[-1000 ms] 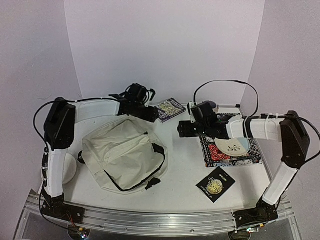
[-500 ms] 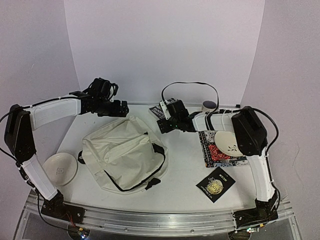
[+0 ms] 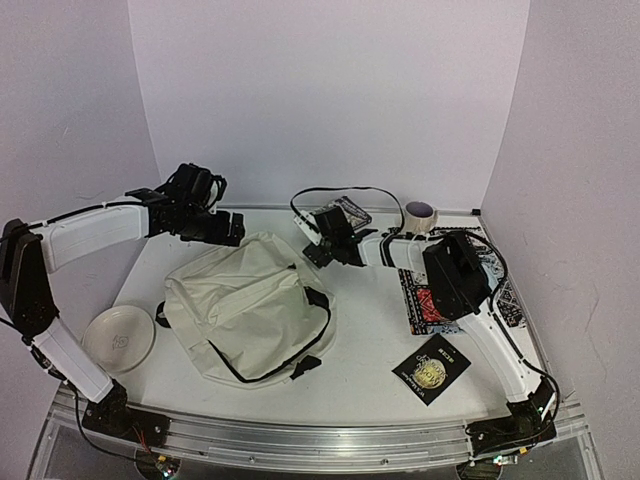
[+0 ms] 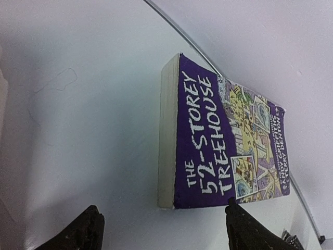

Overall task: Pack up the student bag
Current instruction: Adjust the book at the corner of the board.

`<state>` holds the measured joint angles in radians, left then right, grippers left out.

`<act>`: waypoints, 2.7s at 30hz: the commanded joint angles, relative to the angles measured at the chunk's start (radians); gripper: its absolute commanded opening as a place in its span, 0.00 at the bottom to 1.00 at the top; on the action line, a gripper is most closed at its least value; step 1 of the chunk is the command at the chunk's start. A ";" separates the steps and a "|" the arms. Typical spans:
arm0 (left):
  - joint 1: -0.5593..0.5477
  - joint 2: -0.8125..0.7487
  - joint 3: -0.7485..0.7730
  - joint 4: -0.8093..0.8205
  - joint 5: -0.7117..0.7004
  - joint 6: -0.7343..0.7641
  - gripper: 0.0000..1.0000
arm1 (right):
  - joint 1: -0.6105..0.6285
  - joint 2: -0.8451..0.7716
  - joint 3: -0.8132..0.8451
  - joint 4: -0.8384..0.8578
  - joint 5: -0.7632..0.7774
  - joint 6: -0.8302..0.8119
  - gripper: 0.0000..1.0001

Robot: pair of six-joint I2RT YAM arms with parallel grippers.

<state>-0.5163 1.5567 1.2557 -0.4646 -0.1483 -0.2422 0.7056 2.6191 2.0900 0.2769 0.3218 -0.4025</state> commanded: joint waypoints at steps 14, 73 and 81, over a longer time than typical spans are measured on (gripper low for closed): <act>0.005 -0.033 -0.007 0.009 -0.060 0.054 0.99 | -0.069 0.150 0.187 -0.184 0.071 -0.217 0.24; 0.009 -0.115 -0.040 0.048 -0.025 0.060 0.99 | -0.154 -0.020 0.070 -0.249 -0.097 0.149 0.62; 0.010 -0.115 -0.039 0.052 -0.022 0.063 0.99 | -0.171 -0.006 0.052 -0.303 -0.029 0.167 0.52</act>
<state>-0.5132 1.4857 1.2182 -0.4522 -0.1772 -0.1833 0.5476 2.6019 2.1292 0.0440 0.2377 -0.2435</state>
